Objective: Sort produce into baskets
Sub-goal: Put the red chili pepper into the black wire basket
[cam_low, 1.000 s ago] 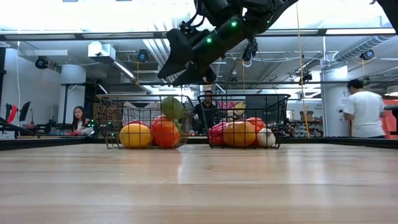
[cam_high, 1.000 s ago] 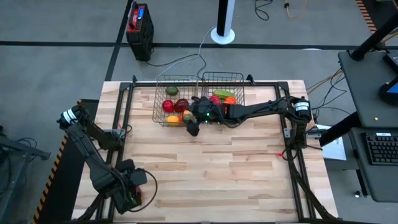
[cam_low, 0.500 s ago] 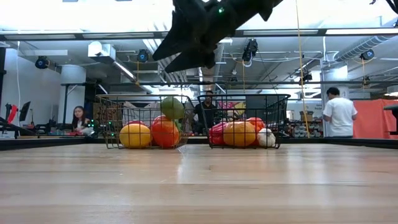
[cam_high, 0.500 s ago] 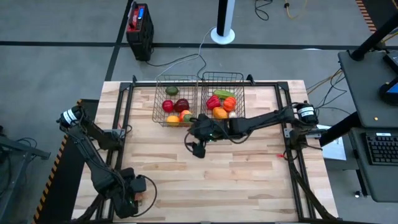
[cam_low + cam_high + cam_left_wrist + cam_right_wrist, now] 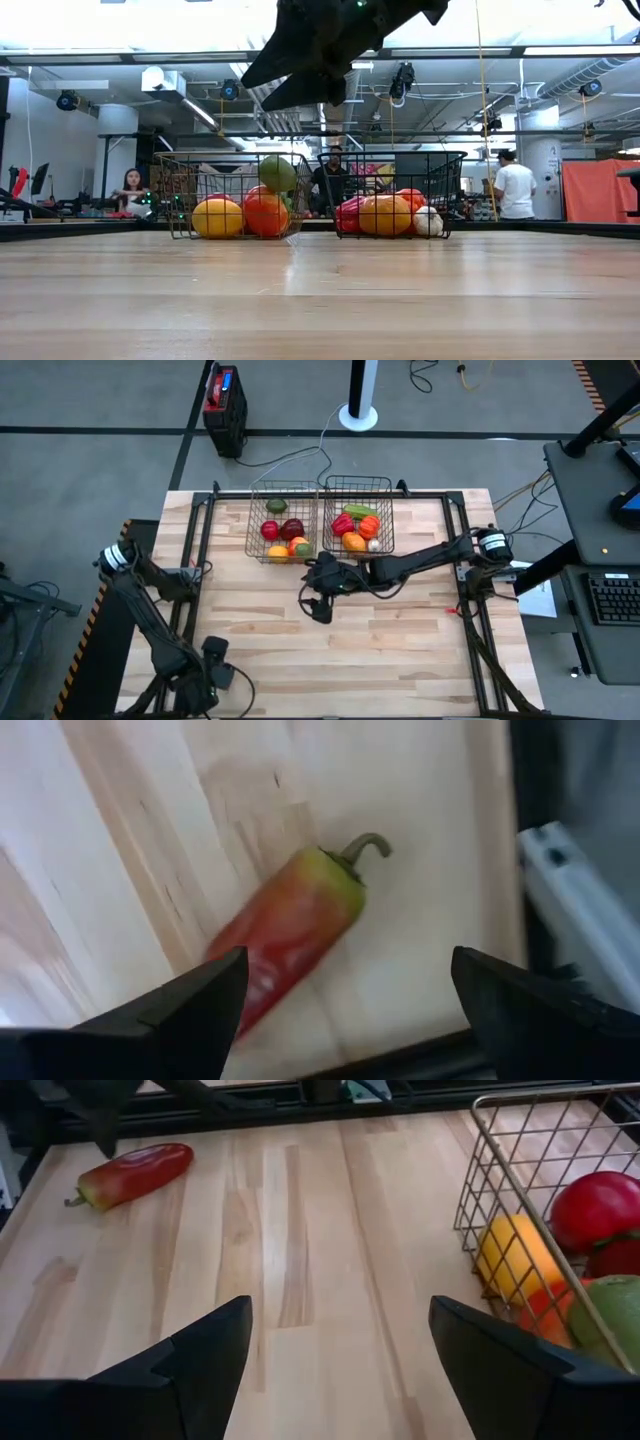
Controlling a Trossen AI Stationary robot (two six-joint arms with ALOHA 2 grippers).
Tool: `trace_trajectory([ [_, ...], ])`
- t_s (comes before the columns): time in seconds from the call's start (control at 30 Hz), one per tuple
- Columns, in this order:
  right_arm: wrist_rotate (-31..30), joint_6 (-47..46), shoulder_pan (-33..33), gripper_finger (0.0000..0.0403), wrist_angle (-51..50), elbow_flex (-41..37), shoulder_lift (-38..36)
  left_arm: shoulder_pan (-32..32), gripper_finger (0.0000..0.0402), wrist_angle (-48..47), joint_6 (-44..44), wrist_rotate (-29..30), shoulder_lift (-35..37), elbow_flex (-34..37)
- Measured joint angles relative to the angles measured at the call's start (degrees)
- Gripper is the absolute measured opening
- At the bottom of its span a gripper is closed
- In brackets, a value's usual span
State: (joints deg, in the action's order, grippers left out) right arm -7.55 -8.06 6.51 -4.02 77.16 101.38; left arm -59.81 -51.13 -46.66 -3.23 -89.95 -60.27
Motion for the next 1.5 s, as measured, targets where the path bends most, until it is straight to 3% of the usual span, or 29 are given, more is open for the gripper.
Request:
trace_trajectory([
  [0.2,0.0,0.0,0.1,0.0294,-0.1,-0.3,0.0,0.0,0.0331,-0.6,6.6,0.3,-6.6,0.0],
  [0.5,0.0,-1.0,0.7,0.0297,-1.7,-0.3,0.0,0.0,0.0311,-1.2,5.4,1.6,-12.1,0.0],
  [0.67,0.0,-0.5,1.3,0.0292,-3.3,-0.4,0.0,0.1,0.0262,-1.1,3.4,3.6,-12.1,0.0],
  [0.83,0.1,1.2,2.9,0.0295,-6.3,-0.4,-0.5,0.1,0.0179,-1.1,-1.1,6.5,-10.5,0.0],
  [0.97,0.0,1.3,4.5,0.0289,-8.2,-0.6,-2.2,0.1,0.0125,-1.1,-4.1,13.9,-8.3,-0.6],
  [1.3,-0.2,1.6,9.2,0.0283,-9.2,-2.7,-6.4,1.1,0.0124,-1.0,-6.4,40.7,-0.3,-4.3],
  [1.5,-5.4,4.6,13.0,0.0285,-4.2,-3.8,-6.4,1.4,0.0126,0.6,-4.8,58.5,4.7,-4.5],
])
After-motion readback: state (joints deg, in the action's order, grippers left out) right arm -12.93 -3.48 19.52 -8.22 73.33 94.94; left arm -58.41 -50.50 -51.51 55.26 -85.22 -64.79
